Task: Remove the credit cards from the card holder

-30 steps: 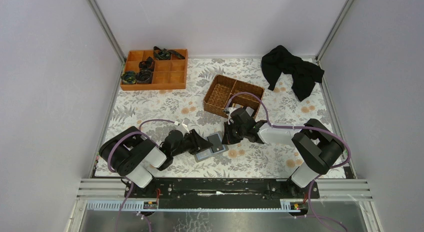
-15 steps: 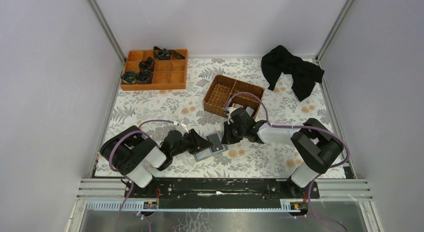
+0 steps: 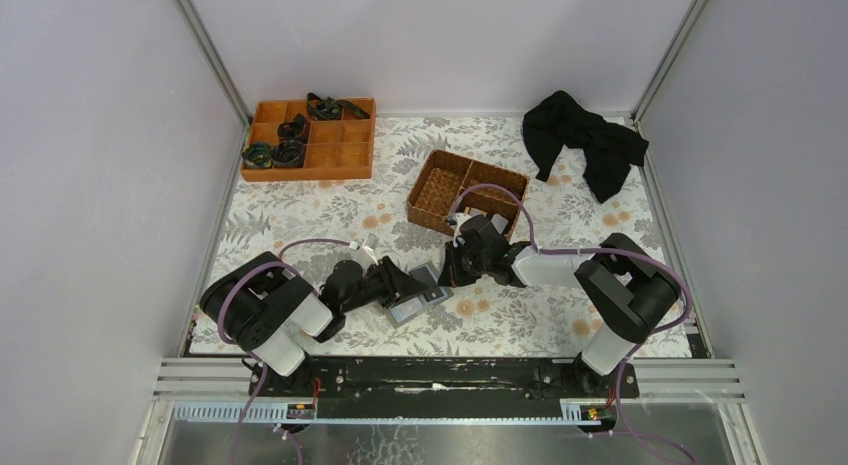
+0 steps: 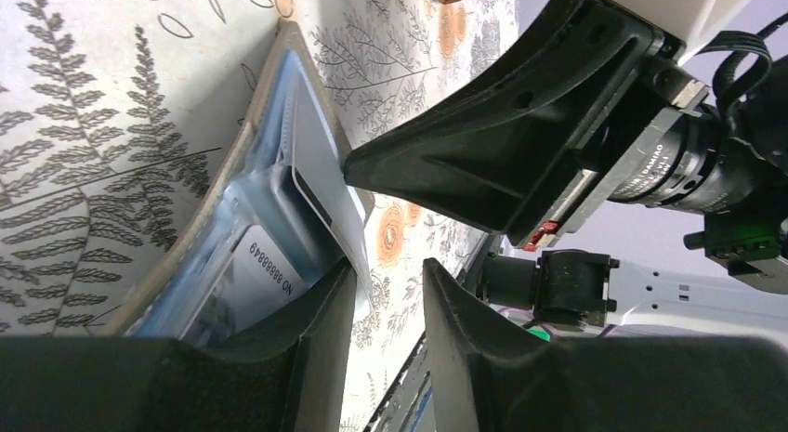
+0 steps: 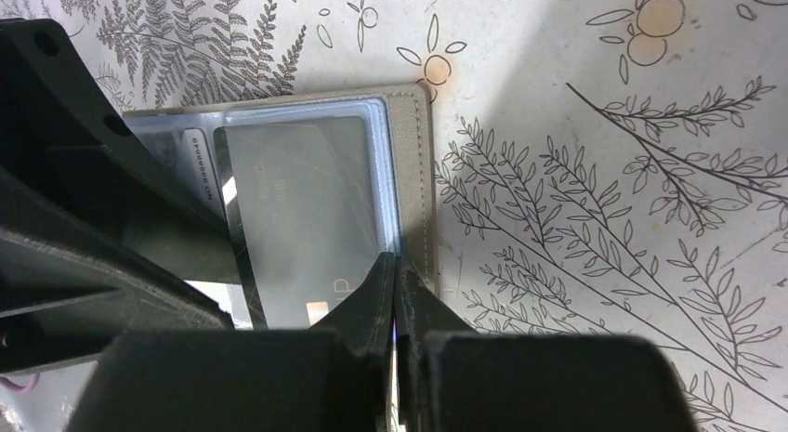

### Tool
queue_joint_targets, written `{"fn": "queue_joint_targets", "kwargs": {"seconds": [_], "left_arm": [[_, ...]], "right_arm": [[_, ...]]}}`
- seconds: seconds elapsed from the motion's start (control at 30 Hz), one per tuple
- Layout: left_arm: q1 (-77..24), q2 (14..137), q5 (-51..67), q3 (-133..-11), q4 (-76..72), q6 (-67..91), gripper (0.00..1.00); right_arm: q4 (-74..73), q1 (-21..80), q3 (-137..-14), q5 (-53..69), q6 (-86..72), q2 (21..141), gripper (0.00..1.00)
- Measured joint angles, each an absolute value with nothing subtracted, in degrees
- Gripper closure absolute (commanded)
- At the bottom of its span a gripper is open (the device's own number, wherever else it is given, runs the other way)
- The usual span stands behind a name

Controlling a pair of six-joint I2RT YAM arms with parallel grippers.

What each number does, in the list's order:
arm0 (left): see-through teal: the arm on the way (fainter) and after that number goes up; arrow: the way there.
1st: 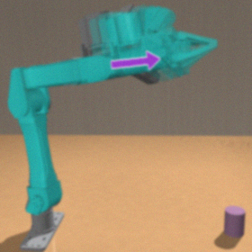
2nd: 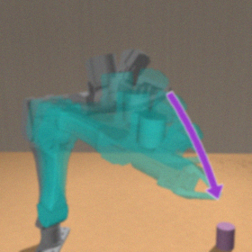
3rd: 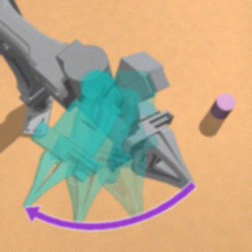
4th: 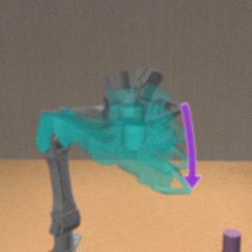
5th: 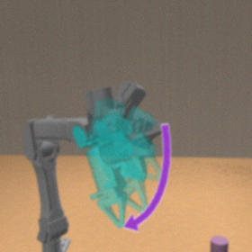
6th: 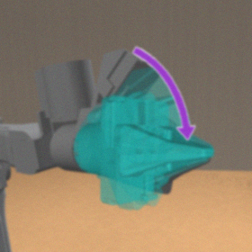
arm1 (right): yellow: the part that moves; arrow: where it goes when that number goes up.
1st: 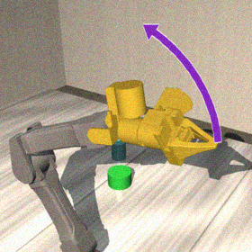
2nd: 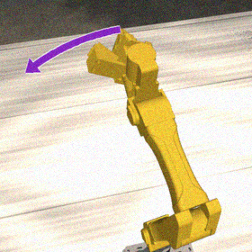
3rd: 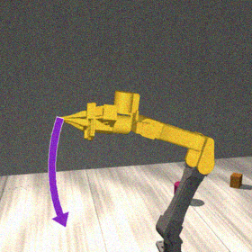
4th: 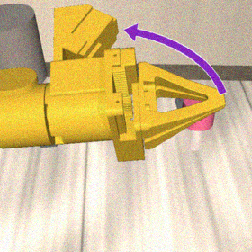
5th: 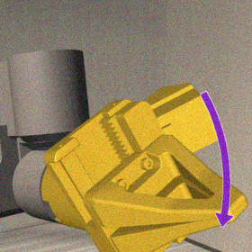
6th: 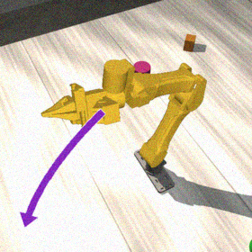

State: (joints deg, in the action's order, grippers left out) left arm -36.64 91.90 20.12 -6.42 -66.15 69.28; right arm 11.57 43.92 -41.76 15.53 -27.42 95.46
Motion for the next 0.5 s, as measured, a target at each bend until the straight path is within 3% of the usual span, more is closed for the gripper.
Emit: {"fn": "queue_joint_targets", "kwargs": {"seconds": [0.5], "left_arm": [[-36.6,96.8,20.6,-8.6,-67.2,70.3,0.60]], "right_arm": [[12.0,43.9,-41.8,15.9,-27.5,95.6,1.00]]}}
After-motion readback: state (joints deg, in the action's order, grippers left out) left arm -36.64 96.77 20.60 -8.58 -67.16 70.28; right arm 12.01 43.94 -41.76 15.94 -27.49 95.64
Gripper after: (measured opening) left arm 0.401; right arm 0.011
